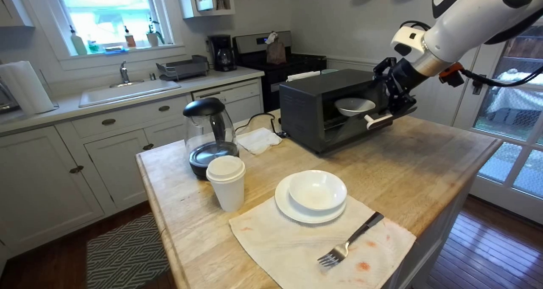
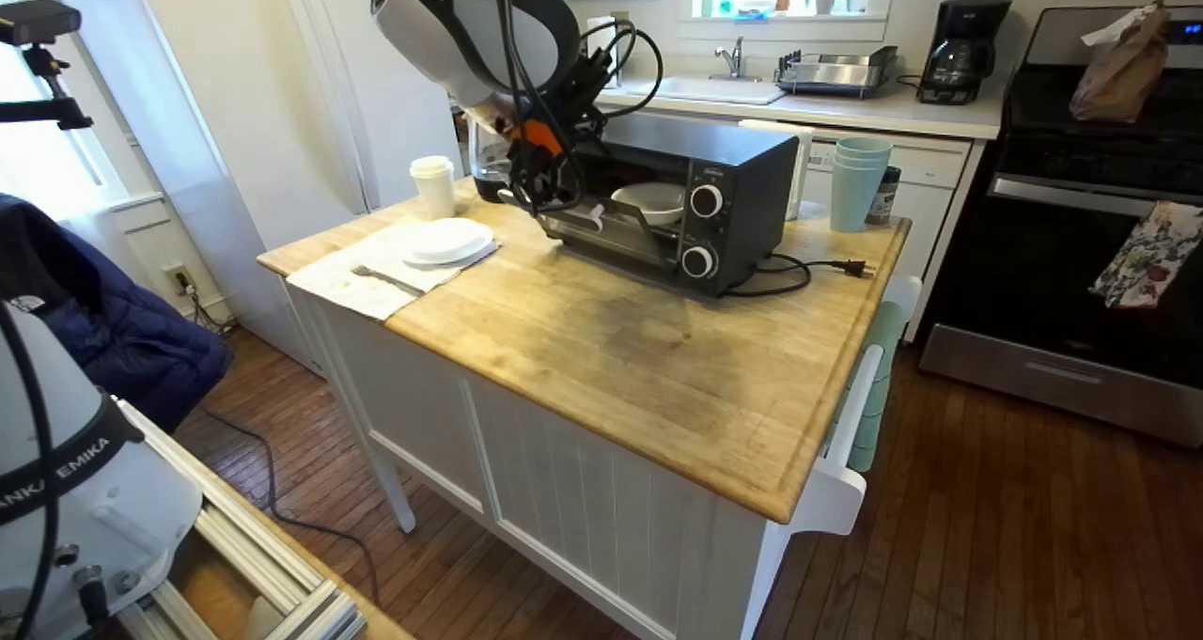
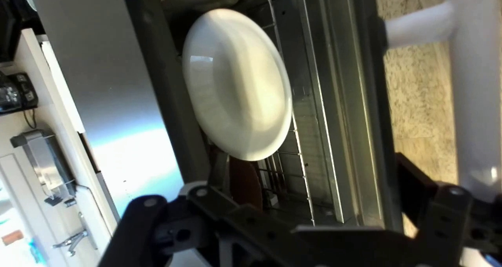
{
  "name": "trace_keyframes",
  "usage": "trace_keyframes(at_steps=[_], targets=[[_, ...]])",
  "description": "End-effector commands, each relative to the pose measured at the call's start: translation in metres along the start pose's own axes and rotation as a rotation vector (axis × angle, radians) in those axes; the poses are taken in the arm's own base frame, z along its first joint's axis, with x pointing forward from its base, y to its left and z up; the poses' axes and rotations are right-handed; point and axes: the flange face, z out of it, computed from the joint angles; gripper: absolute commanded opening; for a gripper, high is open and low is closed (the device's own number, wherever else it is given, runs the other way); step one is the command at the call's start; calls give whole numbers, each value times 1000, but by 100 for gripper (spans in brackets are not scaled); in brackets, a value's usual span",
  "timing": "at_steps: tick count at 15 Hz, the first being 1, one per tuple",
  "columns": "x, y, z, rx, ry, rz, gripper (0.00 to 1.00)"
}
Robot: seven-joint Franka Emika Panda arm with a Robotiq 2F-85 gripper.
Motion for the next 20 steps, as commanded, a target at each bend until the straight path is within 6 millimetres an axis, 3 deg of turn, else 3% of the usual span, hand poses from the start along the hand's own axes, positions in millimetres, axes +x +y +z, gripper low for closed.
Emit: trace_keyframes(at_steps=[1, 12, 20], targets=[[5, 36, -19, -43, 44, -59, 100], [-3, 38, -11, 19, 123, -205, 100], [-8, 64, -30, 24, 198, -226, 100]])
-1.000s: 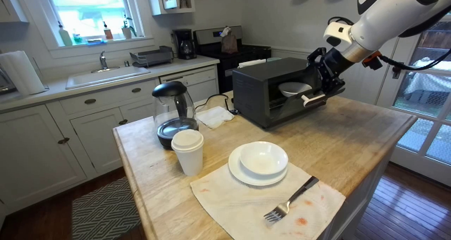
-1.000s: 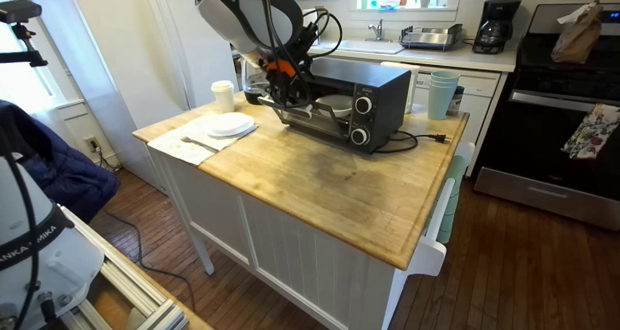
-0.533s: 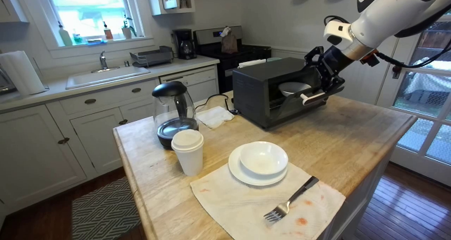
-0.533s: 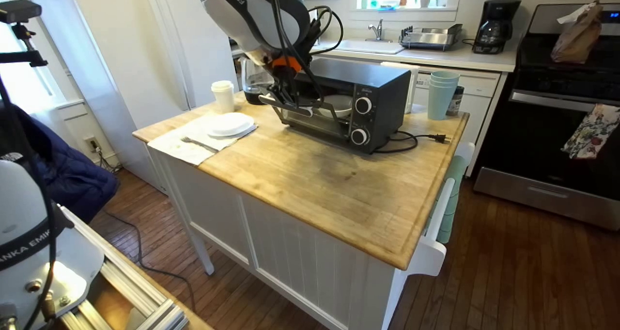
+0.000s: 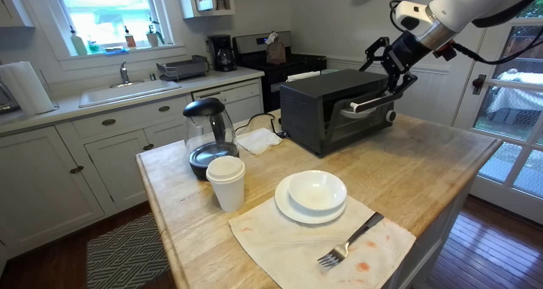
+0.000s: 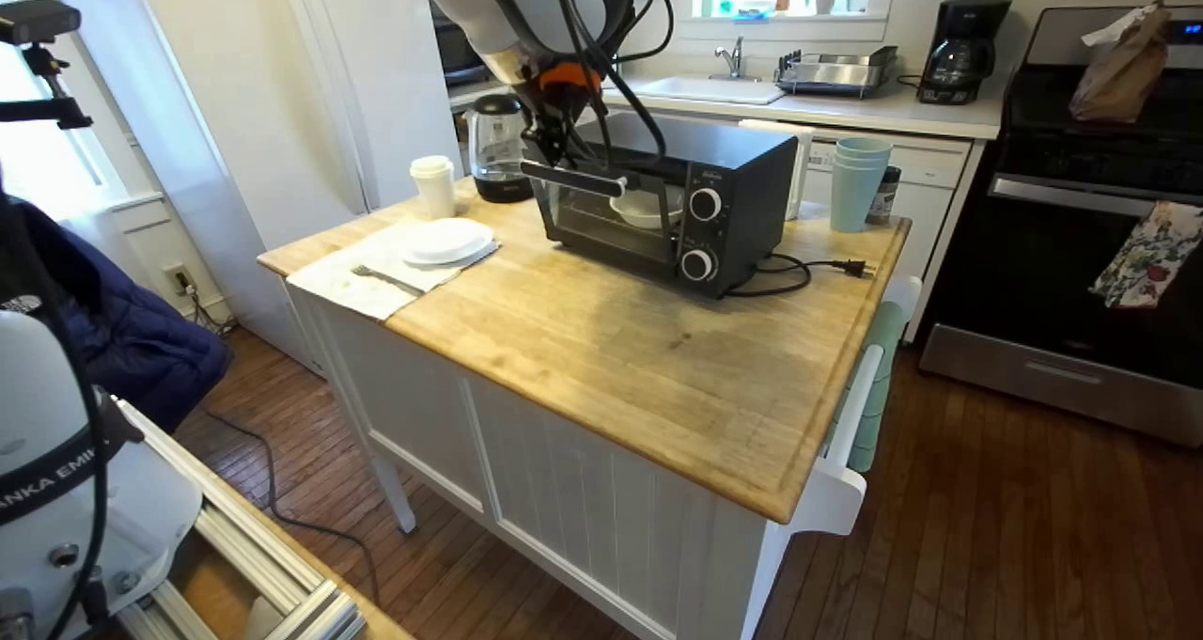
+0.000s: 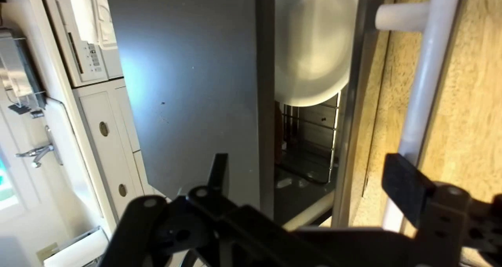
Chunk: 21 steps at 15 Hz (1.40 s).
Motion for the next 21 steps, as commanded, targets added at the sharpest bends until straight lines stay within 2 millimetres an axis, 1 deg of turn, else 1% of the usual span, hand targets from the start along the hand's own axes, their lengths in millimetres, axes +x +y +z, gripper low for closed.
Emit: trace_keyframes(at_steps=[1, 8, 10, 12, 14, 17, 21], targets=[[-6, 12, -8, -10, 23, -15, 100], [-10, 6, -11, -11, 6, 75, 100], [-10, 6, -14, -19, -1, 141, 100], [-10, 2, -17, -20, -12, 228, 100], [-11, -7, -21, -13, -34, 333, 100], [-14, -24, -35, 12, -59, 501, 100], [-22, -34, -53, -1, -97, 726, 100]])
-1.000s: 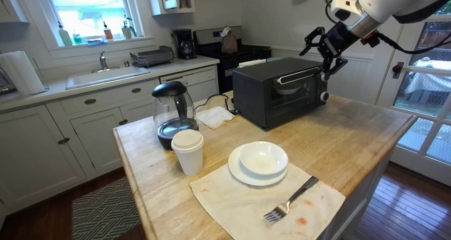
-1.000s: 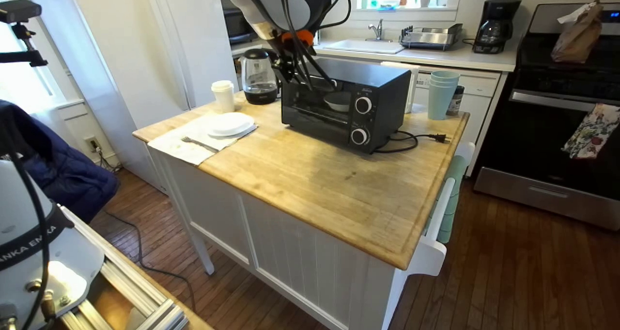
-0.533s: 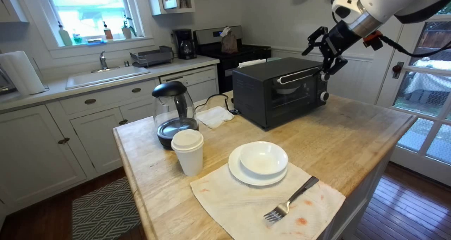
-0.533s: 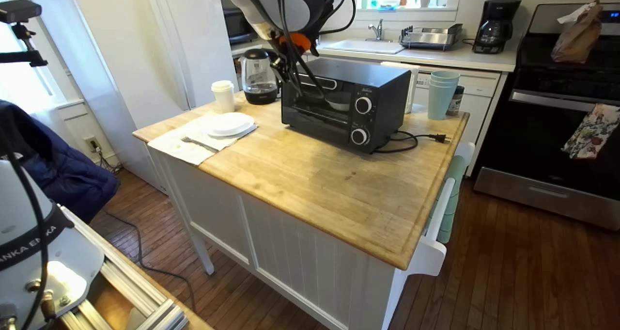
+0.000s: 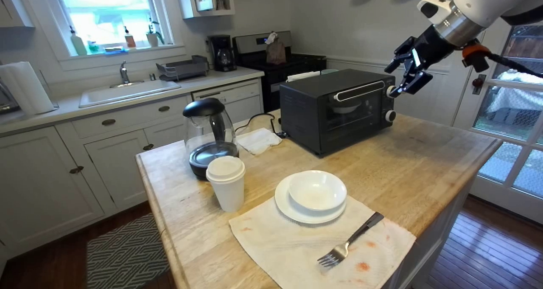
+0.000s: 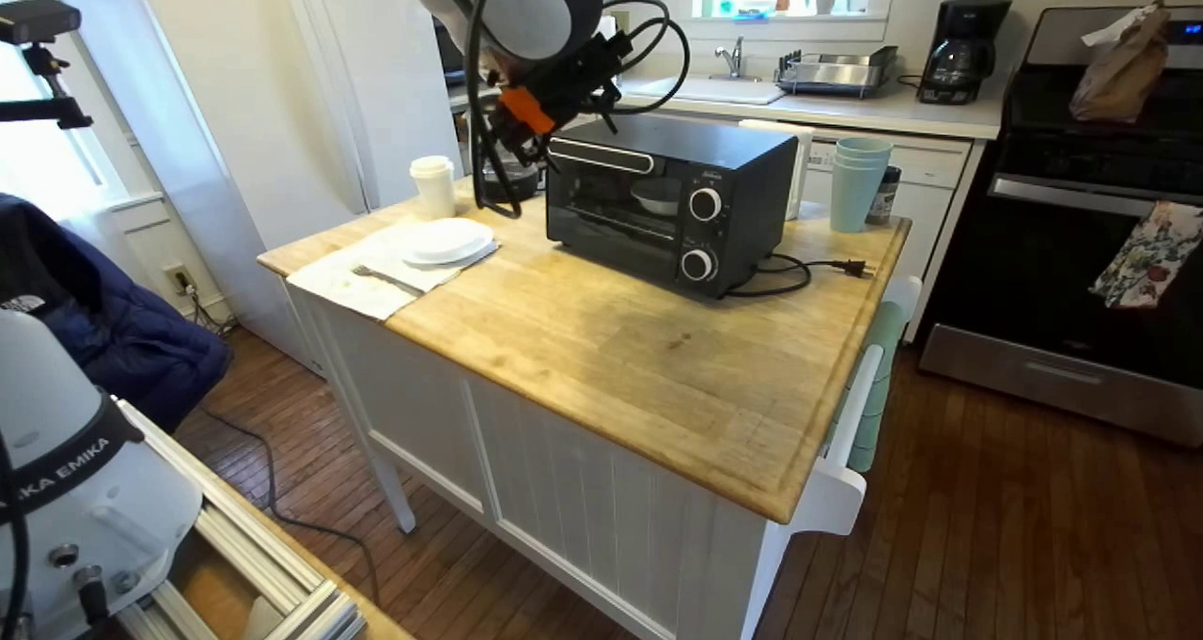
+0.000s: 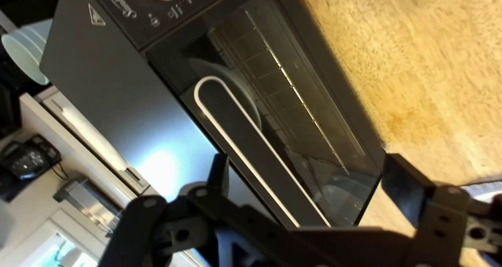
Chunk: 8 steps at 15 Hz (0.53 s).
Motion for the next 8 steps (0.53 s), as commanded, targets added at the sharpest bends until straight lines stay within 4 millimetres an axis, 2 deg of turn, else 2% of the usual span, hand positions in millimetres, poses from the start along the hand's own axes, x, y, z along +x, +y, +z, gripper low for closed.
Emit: trace_keyframes(at_steps=[1, 6, 8], targets=[[-8, -6, -24, -35, -30, 197, 100], [-24, -7, -40, -49, -65, 436, 100], [-32, -7, -38, -49, -68, 513, 100]])
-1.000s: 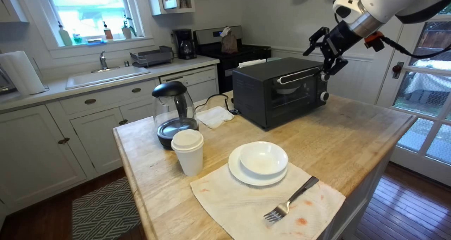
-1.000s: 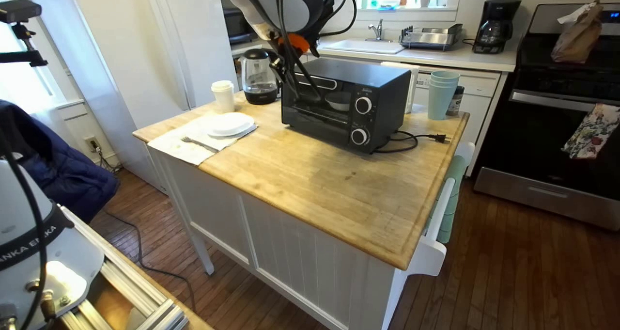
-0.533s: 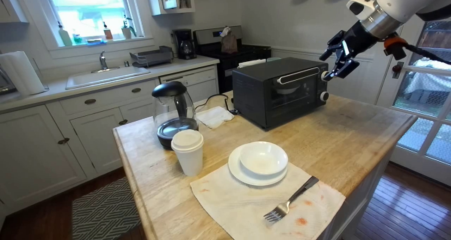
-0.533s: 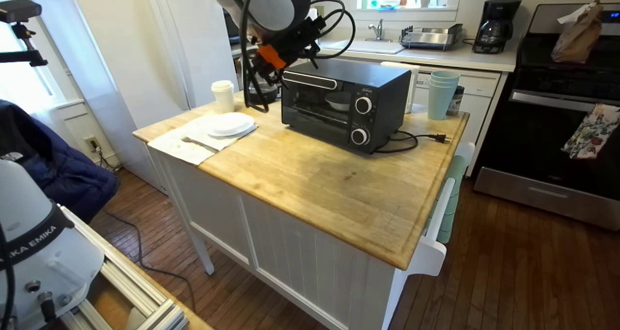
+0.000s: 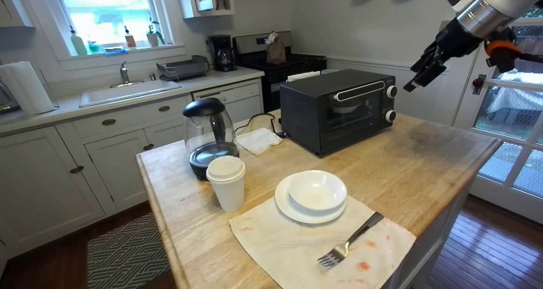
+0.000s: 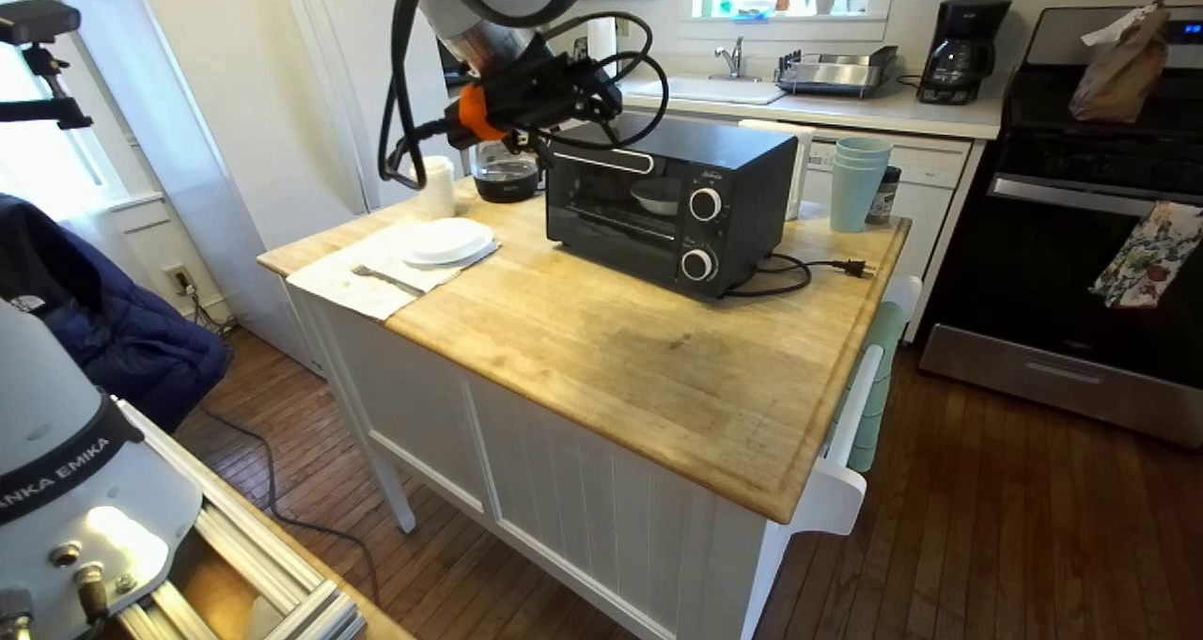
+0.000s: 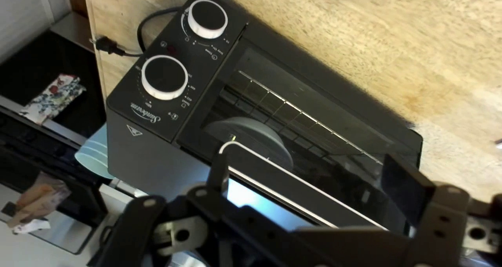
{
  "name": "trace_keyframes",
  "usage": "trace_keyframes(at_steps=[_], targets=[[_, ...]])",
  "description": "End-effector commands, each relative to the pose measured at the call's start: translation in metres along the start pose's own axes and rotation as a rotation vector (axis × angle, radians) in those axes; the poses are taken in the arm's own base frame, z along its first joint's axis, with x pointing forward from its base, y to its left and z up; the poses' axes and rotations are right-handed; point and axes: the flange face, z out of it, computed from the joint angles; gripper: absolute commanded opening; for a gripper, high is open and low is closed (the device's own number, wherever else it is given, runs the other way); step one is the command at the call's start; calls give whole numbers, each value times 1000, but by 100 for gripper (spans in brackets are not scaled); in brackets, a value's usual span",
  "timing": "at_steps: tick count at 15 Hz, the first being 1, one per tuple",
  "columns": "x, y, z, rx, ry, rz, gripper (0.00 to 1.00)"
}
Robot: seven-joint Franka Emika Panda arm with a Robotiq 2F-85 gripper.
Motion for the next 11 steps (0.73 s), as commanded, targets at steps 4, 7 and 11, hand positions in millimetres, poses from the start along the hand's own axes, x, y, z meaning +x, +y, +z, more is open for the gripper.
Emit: trace_keyframes(at_steps=[4, 7, 11], targets=[[-12, 5, -5, -11, -19, 195, 100], [-13, 8, -2, -20, -22, 179, 100], [-10, 5, -2, -18, -20, 195, 100]])
